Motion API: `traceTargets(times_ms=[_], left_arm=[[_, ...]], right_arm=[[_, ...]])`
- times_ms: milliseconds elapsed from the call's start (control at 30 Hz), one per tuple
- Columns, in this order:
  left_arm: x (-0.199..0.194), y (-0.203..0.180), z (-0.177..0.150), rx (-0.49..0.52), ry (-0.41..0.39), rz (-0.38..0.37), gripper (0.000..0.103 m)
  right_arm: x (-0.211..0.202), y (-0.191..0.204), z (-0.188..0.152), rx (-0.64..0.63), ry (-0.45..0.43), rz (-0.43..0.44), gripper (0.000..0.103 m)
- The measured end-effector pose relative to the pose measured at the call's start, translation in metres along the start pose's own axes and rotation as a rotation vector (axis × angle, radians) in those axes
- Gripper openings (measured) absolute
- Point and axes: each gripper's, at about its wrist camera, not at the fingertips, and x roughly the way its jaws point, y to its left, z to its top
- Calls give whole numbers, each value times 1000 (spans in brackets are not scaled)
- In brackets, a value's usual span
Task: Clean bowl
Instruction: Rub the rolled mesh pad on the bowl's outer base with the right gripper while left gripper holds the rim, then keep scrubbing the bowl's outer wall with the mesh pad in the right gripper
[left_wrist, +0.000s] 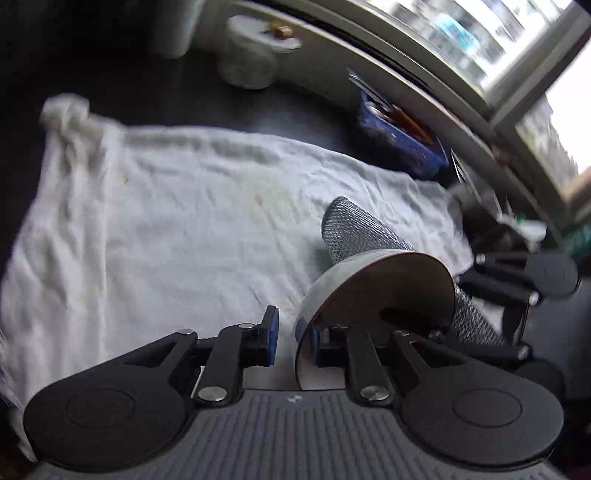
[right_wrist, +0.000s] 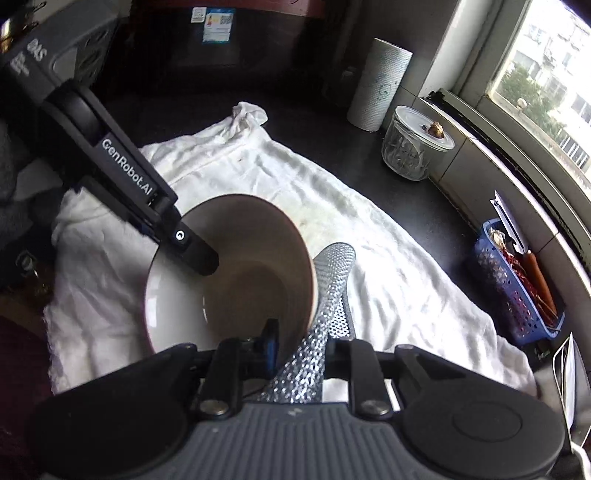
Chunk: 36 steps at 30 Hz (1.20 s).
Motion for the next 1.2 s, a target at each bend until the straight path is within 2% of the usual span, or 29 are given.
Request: traceTargets(times_ms=[67, 100, 133, 233, 300, 367, 433, 533, 633, 700, 867, 967, 1033, 1100, 1133, 1200], left_arm=[[-6, -34, 3, 322, -6, 87, 16], [-8, -44, 3, 415, -8, 110, 16], [-9, -51, 2, 494, -8, 130, 16], [-12, -60, -1, 586, -4, 155, 10], [-15, -56, 0, 513, -3, 135, 10], [-17, -43, 4, 360, -10, 93, 9], [-17, -32, 6, 231, -9, 57, 11], [-18, -3, -1, -17, -19, -4, 12], [-17, 25, -15, -265, -39, -67, 14], [-13, 46, -26, -447, -52, -126, 15], [10, 89, -64, -922, 5, -308, 16], [22, 97, -81, -1087, 44, -380, 15], [22, 97, -83, -1085, 45, -387, 15], [21, 96, -79, -1029, 46, -380, 15], [19, 92, -72, -946, 46, -360, 15], [12, 76, -53, -726, 51, -270, 15]], right_arm=[[-1, 7, -2, -67, -1, -7, 20], [-2, 10, -2, -102, -1, -10, 20], [-2, 13, -2, -131, -1, -15, 20], [-3, 20, -1, -231, -9, -39, 20], [-3, 21, 0, -250, -9, -43, 20], [-4, 21, 1, -249, -10, -43, 19], [-5, 17, 0, -196, -13, -29, 19], [-6, 10, -2, -73, -11, 13, 19], [-6, 3, -4, 56, -18, 57, 19], [-5, 3, -4, 96, -22, 71, 21], [-2, 1, -6, 227, -32, 114, 27], [-3, 2, -5, 228, -34, 107, 29], [-4, 0, -3, 227, -34, 96, 29], [-4, 0, -2, 206, -31, 87, 29], [-3, 1, -2, 190, -28, 81, 29], [-1, 3, -3, 156, -21, 69, 28]])
